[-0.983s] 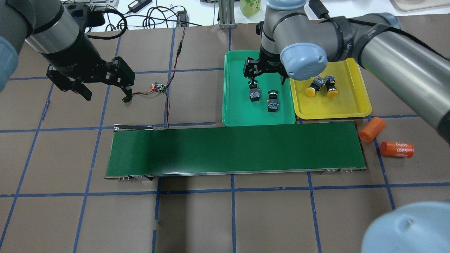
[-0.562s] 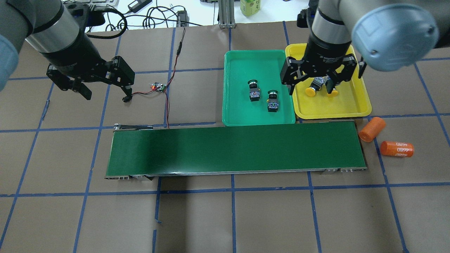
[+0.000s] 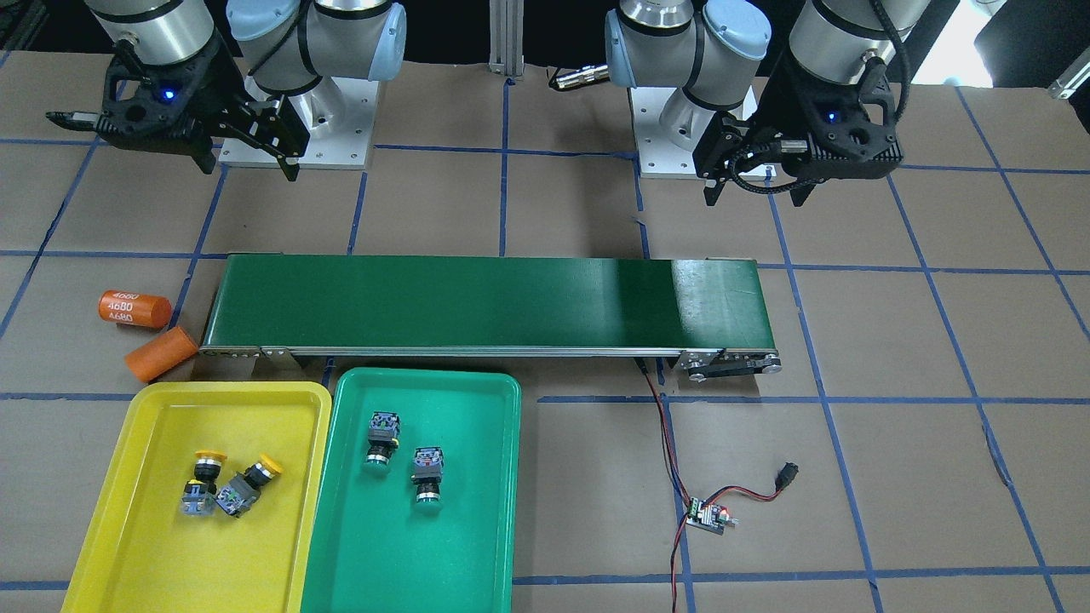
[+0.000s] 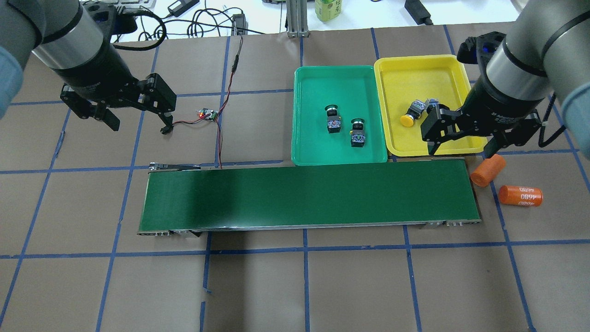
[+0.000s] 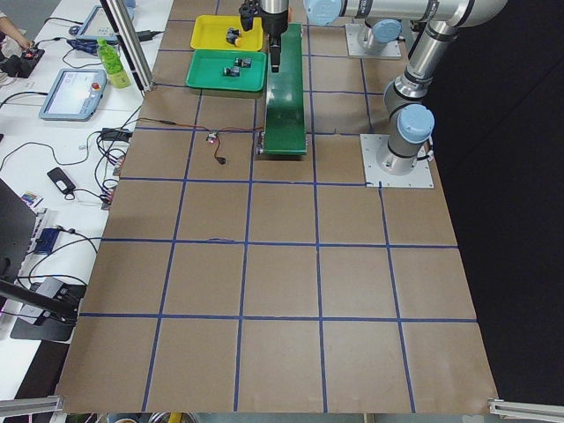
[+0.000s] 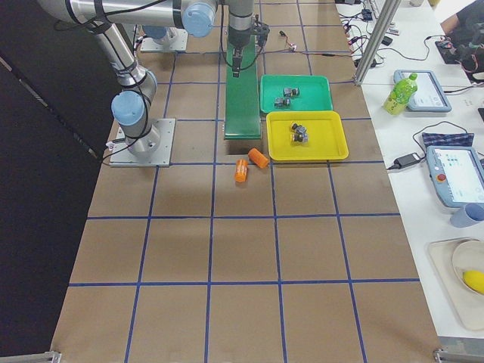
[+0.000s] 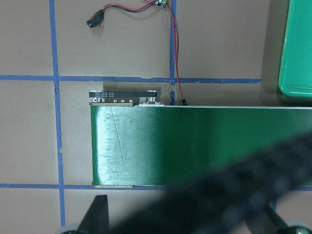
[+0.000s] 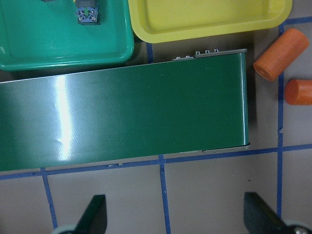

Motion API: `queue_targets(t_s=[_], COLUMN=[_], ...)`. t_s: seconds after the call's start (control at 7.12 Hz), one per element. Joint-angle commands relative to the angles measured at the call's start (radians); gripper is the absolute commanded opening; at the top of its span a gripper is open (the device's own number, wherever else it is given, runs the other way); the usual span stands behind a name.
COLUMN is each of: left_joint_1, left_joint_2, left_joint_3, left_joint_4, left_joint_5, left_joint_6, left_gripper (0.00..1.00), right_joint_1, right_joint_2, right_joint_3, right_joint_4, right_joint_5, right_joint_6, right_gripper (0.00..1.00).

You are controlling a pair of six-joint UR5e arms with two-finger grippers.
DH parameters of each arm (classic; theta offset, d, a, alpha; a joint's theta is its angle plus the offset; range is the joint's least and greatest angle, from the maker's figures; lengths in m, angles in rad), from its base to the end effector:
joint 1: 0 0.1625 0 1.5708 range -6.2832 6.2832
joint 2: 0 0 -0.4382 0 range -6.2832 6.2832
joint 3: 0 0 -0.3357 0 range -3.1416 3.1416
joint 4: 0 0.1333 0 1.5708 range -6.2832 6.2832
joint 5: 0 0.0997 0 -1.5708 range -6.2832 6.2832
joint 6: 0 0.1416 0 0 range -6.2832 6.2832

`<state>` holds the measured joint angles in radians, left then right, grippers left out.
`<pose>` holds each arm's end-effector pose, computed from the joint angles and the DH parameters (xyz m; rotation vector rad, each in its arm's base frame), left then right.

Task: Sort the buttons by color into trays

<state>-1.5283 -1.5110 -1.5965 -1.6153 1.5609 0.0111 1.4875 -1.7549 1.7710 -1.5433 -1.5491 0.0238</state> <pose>-0.1173 -0.4129 0.4687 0.0492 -3.1310 -0.0159 0.1069 -0.3590 0.4421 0.1676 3.1134 0.0669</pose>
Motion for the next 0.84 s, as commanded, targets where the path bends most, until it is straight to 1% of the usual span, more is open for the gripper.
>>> queue_targets(t_s=[0.0, 0.42, 0.56, 0.7], left_joint_1=[0.0, 0.0, 0.0, 0.0], left_joint_2=[-0.001, -0.002, -0.002, -0.002], left_joint_3=[0.001, 0.001, 0.0, 0.0], left_joint_4=[0.0, 0.0, 0.0, 0.0], left_joint_5=[0.001, -0.001, 0.001, 0.001], left_joint_6=[0.001, 0.001, 0.001, 0.001], left_gripper=[1.0, 1.0, 1.0, 1.0], right_joint_1=[0.003, 0.034, 0.046, 0.056], right_joint_2=[-0.003, 0.049, 0.084, 0.089], right_joint_3=[-0.019, -0.047, -0.074, -0.088], right_joint_4=[0.003, -0.009, -0.015, -0.012], right_joint_5=[-0.032, -0.035, -0.037, -0.043], right_joint_6=[0.001, 0.002, 0.001, 0.001], right_gripper=[1.0, 1.0, 1.0, 1.0])
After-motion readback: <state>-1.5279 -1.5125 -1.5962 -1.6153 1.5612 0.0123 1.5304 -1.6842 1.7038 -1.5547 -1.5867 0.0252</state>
